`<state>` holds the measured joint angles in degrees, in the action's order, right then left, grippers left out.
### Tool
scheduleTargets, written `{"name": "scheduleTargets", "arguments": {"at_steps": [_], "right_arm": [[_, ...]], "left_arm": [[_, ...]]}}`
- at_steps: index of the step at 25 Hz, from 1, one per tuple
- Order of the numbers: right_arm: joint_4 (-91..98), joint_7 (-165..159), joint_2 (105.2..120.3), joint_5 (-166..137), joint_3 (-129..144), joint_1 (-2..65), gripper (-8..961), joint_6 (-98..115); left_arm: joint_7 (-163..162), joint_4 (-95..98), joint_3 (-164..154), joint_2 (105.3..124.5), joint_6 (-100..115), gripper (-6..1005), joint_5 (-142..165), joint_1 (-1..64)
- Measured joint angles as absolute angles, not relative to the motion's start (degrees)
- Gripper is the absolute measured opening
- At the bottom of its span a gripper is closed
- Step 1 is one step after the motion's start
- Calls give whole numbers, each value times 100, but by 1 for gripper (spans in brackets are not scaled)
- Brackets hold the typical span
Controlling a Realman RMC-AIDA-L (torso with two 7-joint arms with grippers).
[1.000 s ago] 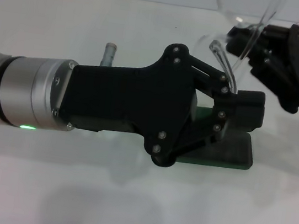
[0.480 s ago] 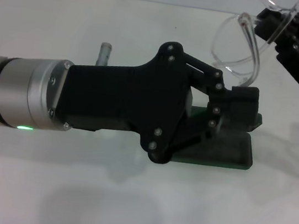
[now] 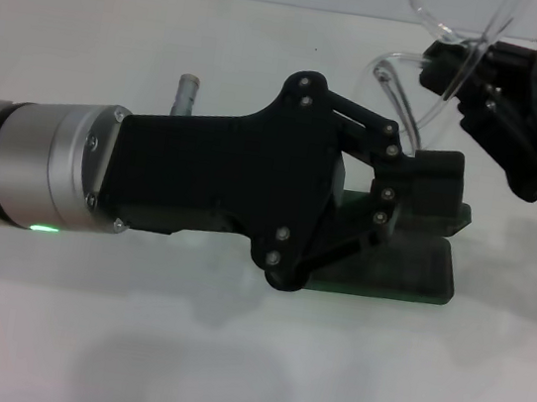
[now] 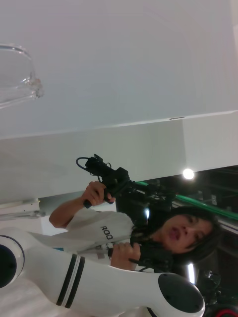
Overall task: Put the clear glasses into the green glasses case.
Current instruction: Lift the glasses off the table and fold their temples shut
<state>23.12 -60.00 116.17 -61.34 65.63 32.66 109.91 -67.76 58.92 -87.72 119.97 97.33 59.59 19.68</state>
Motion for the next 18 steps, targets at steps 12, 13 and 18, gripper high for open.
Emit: {"name": "scheduleTargets", "arguments": {"at_steps": [12,13,18], "right_arm": [[2351,-5967,11619,-6151,6817,3297,102,10889],[2364,-5967,11619,-6157,6926,3308,102,10829],[2375,-5967,11619,-6162,7163,3372,102,10737]], "left_arm": [[-6638,5627,-8720,11993,9711,69,5733,1992],[-6637,5597,-8701,11992,9711,69,5723,2005],[-6636,5559,-8692,11989,9711,69,5689,2028]]}}
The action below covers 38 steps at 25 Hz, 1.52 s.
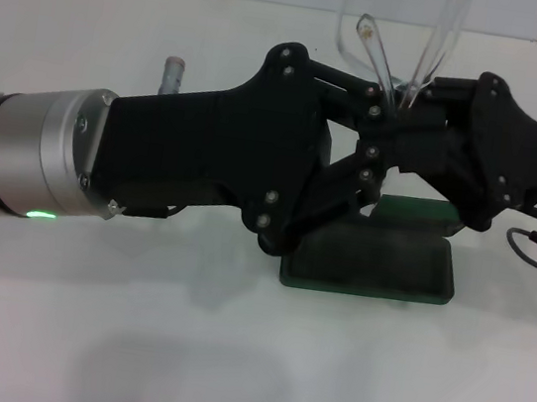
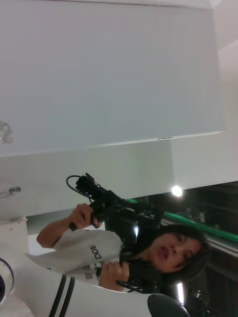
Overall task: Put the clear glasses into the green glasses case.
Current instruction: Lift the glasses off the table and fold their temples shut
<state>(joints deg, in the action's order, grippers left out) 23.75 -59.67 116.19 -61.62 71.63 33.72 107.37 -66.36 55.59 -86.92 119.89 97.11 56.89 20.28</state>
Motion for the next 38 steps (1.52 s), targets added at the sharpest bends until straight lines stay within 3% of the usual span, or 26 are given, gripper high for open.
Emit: {"name": "scheduleTargets", "arguments": {"at_steps": [38], "right_arm": [[2375,-5756,11619,-5866,7746,3355,102,10463]], "left_arm": [[-6532,5293,-8535,11989,9699,69,5537,1968]]}}
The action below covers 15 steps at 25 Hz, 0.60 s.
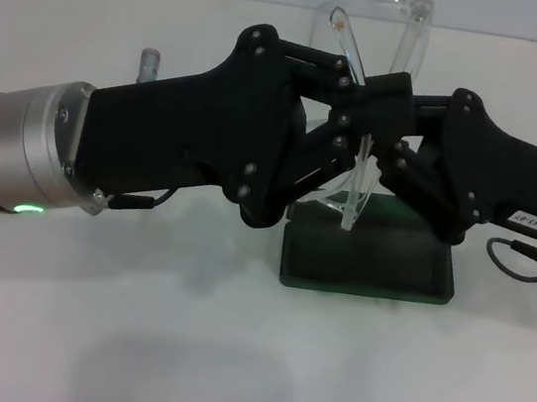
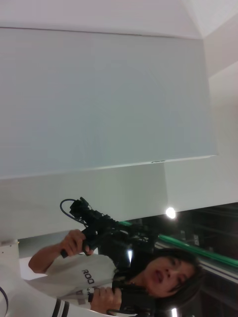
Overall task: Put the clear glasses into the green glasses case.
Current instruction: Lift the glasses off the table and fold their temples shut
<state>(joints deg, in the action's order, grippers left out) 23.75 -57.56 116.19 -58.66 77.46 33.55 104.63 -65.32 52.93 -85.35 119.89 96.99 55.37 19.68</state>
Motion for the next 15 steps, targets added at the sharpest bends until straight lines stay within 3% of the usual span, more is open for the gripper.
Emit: {"name": "scheduleTargets", "arguments": {"at_steps": [15], "right_arm": [[2364,-5633,11619,-5736,7932,3393,102,10436]], "left_arm": [[-6487,5228,-8534,11988,9693,69,5529,1976]]}}
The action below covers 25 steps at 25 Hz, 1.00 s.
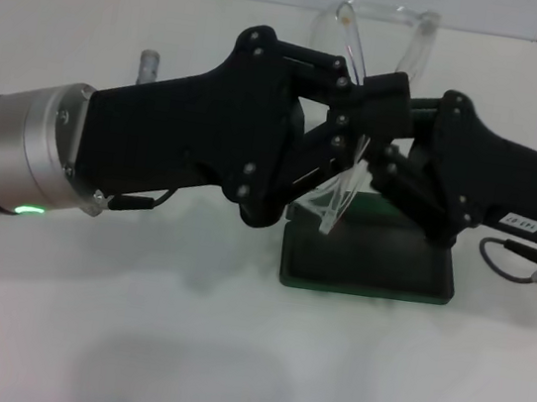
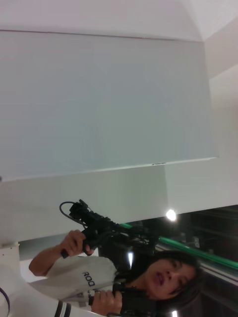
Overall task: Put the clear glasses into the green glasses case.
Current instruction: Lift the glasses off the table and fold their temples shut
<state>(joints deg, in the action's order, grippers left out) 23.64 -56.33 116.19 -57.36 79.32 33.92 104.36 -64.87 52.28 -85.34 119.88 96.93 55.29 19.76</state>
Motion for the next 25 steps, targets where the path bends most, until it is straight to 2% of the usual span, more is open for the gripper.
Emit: {"name": "scheduleTargets", "arguments": {"at_steps": [25], "right_arm": [[2382,-5519,11619,-5632,7949,3317,102,10316]], "left_arm": [[-6454,5100,-8403,11979,9694,69,5526,1974]]}}
